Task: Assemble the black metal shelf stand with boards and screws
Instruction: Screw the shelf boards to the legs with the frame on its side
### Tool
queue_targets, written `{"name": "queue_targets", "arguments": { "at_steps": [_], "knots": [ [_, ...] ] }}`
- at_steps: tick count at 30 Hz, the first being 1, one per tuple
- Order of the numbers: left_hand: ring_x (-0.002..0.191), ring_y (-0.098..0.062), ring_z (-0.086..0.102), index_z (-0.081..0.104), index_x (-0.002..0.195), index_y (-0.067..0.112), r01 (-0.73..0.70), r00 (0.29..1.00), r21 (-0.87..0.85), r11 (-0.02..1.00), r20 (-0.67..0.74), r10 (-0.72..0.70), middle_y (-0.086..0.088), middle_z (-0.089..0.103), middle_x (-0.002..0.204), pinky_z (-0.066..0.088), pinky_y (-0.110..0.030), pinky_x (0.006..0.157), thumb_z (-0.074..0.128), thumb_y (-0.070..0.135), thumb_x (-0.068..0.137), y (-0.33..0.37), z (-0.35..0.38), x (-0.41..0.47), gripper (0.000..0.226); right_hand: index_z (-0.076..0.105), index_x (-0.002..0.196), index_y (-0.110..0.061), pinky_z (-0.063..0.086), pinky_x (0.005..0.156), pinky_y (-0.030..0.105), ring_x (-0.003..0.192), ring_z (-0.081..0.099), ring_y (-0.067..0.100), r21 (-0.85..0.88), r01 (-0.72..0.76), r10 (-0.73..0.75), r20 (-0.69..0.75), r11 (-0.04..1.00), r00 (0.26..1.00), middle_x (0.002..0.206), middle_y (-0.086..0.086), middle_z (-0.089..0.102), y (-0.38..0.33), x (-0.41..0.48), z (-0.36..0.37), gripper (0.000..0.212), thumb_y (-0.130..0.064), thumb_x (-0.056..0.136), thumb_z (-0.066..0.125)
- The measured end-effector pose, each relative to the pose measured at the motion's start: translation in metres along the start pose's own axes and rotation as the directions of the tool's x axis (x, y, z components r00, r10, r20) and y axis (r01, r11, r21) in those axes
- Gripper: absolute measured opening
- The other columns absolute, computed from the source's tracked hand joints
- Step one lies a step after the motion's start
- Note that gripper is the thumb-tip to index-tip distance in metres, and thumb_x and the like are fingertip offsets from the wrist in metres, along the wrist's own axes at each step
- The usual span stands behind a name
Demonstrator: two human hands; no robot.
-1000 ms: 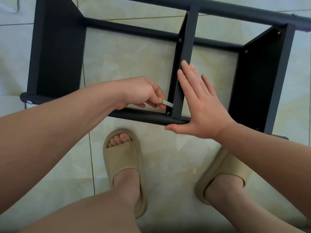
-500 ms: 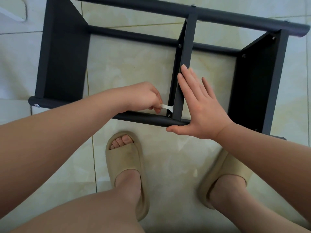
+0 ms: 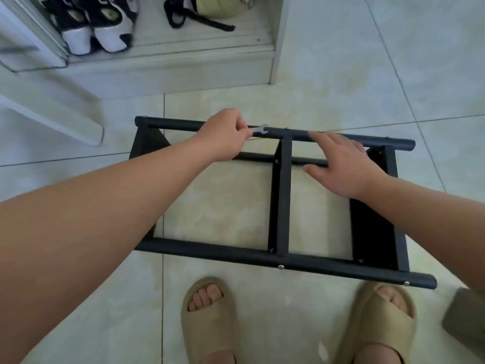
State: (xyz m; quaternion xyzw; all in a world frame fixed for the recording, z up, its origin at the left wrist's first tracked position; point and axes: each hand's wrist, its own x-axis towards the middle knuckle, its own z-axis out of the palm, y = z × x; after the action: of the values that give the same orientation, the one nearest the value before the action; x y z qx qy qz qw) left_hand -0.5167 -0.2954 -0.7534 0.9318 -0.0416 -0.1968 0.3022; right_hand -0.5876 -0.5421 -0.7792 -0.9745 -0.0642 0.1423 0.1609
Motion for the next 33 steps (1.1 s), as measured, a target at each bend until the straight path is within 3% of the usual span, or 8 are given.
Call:
{"name": "queue_targets", "arguments": {
  "at_steps": [4, 7, 11, 14, 17, 20, 29, 33],
  "knots": [
    [0.085, -0.023, 0.052, 0.046, 0.09, 0.024, -0.002, 0.999, 0.098, 0.995, -0.037, 0.005, 0.004, 0.054, 0.088, 0.038, -0.037, 0.071, 0.045, 0.032, 0.103, 0.01, 0.011, 0.052, 0.016, 0.028, 0.156, -0.024, 0.014, 0.119, 0.048, 0.145, 0.031, 0.027, -0.147, -0.081, 0.099, 0.123, 0.986, 0.987, 0.152, 0.005, 0.042, 0.011, 0.05, -0.013, 0.06, -0.039, 0.101, 0.049],
    [0.084, -0.024, 0.053, 0.048, 0.103, 0.015, 0.018, 0.998, 0.196, 0.98, 0.049, -0.028, -0.005, 0.058, 0.099, 0.037, -0.037, 0.067, 0.041, 0.03, 0.105, 0.009, 0.026, 0.081, 0.016, 0.039, 0.146, -0.025, 0.02, 0.116, 0.049, 0.133, 0.046, 0.028, -0.252, -0.066, 0.118, 0.197, 0.965, 0.973, 0.14, 0.002, 0.051, 0.014, 0.072, -0.005, 0.044, -0.04, 0.105, 0.04],
    [0.094, -0.028, 0.058, 0.047, 0.111, 0.011, 0.01, 0.976, 0.305, 0.952, 0.203, -0.076, -0.008, 0.067, 0.106, 0.047, -0.042, 0.08, 0.042, 0.021, 0.102, 0.005, 0.039, 0.102, 0.015, 0.05, 0.123, -0.021, 0.038, 0.086, 0.041, 0.108, 0.056, 0.029, -0.271, -0.047, 0.088, 0.141, 0.961, 0.986, 0.117, 0.002, 0.057, 0.018, 0.084, 0.004, 0.026, -0.036, 0.107, 0.036],
    [0.086, -0.026, 0.057, 0.049, 0.108, 0.009, -0.002, 0.97, 0.255, 0.967, 0.234, -0.06, -0.01, 0.07, 0.104, 0.042, -0.037, 0.072, 0.049, 0.017, 0.101, 0.01, 0.032, 0.1, 0.011, 0.048, 0.122, -0.02, 0.037, 0.079, 0.038, 0.105, 0.053, 0.028, -0.273, -0.022, 0.052, 0.101, 0.962, 0.993, 0.114, 0.002, 0.055, 0.018, 0.077, 0.001, 0.025, -0.036, 0.108, 0.035],
    [0.087, -0.026, 0.054, 0.05, 0.107, 0.01, -0.013, 0.98, 0.228, 0.973, 0.195, -0.032, -0.011, 0.064, 0.108, 0.034, -0.033, 0.062, 0.045, 0.02, 0.103, 0.018, 0.013, 0.079, 0.011, 0.047, 0.127, -0.022, 0.041, 0.087, 0.039, 0.107, 0.051, 0.026, -0.269, -0.009, 0.019, 0.035, 0.963, 0.999, 0.118, 0.0, 0.053, 0.007, 0.058, -0.011, 0.028, -0.037, 0.108, 0.034],
    [0.078, -0.019, 0.052, 0.045, 0.092, 0.019, 0.007, 0.992, 0.162, 0.987, 0.12, -0.027, -0.007, 0.06, 0.101, 0.033, -0.031, 0.059, 0.042, 0.024, 0.104, 0.023, -0.013, 0.046, 0.014, 0.046, 0.129, -0.023, 0.041, 0.089, 0.038, 0.108, 0.05, 0.025, -0.287, 0.006, -0.017, -0.036, 0.958, 0.999, 0.119, -0.003, 0.052, -0.014, 0.033, -0.032, 0.03, -0.04, 0.108, 0.033],
    [0.08, -0.021, 0.049, 0.043, 0.101, 0.017, 0.024, 0.998, 0.218, 0.976, 0.056, -0.037, 0.003, 0.051, 0.084, 0.036, -0.038, 0.073, 0.036, 0.024, 0.106, 0.04, -0.048, -0.108, 0.011, 0.05, 0.128, -0.023, 0.045, 0.086, 0.039, 0.113, 0.048, 0.024, -0.255, 0.054, -0.075, -0.071, 0.965, 0.995, 0.123, -0.004, 0.052, -0.094, -0.093, -0.062, 0.027, -0.037, 0.106, 0.042],
    [0.085, -0.023, 0.049, 0.04, 0.102, 0.02, 0.032, 0.996, 0.256, 0.966, 0.073, -0.053, 0.003, 0.052, 0.09, 0.033, -0.036, 0.077, 0.035, 0.024, 0.106, 0.04, -0.029, -0.169, 0.008, 0.05, 0.129, -0.021, 0.045, 0.085, 0.036, 0.111, 0.048, 0.024, -0.26, 0.055, -0.074, -0.067, 0.964, 0.995, 0.124, -0.001, 0.052, -0.11, -0.154, -0.047, 0.025, -0.031, 0.107, 0.043]
  ]
}}
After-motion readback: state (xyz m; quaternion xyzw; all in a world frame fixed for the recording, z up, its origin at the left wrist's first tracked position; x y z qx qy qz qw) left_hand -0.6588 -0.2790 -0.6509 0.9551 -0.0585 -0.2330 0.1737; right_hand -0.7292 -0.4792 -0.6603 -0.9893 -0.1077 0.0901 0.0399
